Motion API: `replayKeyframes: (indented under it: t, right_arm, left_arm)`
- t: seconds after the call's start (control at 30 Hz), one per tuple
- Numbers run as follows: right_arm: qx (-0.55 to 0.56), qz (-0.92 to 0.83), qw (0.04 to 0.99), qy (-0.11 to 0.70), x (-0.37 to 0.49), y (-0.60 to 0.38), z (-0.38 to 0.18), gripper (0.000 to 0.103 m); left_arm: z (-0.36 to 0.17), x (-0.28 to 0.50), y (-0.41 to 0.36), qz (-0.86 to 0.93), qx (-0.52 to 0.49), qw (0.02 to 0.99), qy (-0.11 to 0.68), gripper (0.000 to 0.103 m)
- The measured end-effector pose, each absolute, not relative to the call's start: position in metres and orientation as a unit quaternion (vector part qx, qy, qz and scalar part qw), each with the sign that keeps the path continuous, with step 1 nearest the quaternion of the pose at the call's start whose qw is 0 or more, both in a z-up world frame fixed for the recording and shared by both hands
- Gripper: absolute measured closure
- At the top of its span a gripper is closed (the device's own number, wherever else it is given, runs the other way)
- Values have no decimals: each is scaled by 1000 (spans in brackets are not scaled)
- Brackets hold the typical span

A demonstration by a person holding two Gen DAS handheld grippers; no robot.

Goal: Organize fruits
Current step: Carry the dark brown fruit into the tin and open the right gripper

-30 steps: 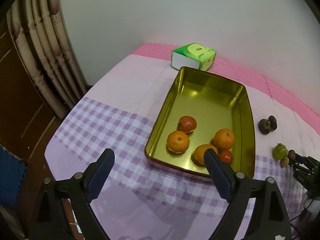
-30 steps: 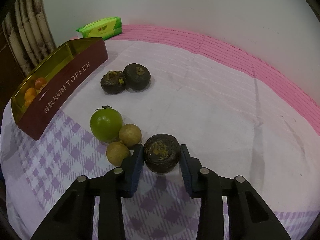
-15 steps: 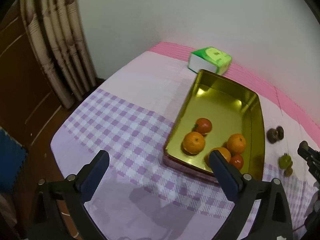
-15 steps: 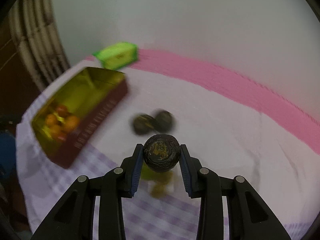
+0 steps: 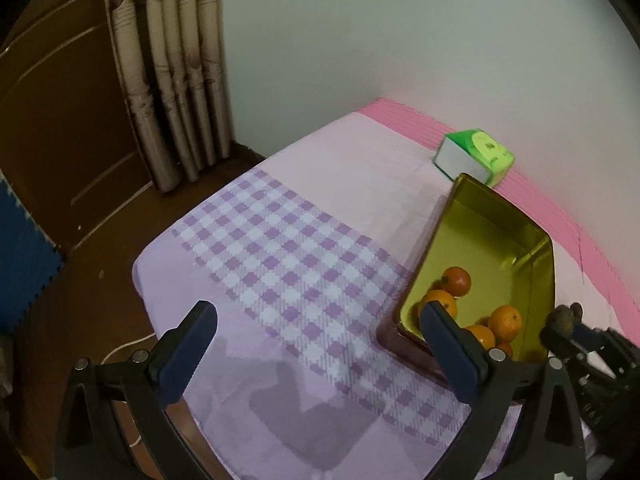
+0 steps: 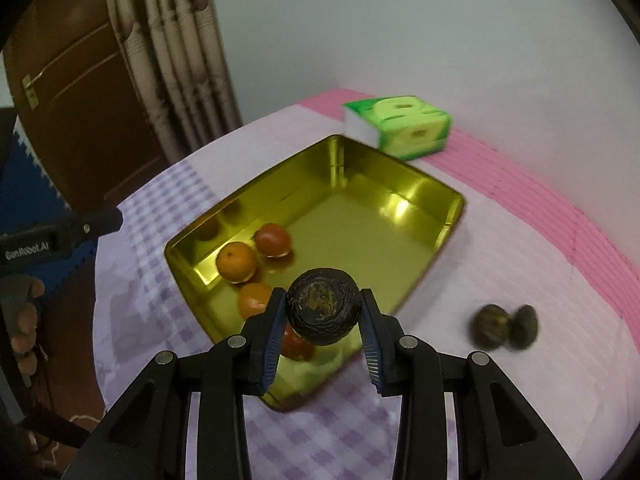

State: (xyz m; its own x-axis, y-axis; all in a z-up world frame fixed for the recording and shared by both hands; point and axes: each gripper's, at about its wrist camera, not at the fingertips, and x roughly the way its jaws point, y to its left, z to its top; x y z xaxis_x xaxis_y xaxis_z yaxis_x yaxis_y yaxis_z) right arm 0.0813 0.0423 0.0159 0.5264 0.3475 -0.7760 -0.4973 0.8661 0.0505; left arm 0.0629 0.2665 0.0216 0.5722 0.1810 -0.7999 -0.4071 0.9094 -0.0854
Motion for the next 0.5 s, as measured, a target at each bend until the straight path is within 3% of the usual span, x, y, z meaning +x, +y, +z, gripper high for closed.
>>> replayKeyframes:
  t: [0.5]
  right_arm:
    - [-101,251,851,451,86,59,-13,66]
  left_arm:
    - [17,64,270,176,-134,872,436,2]
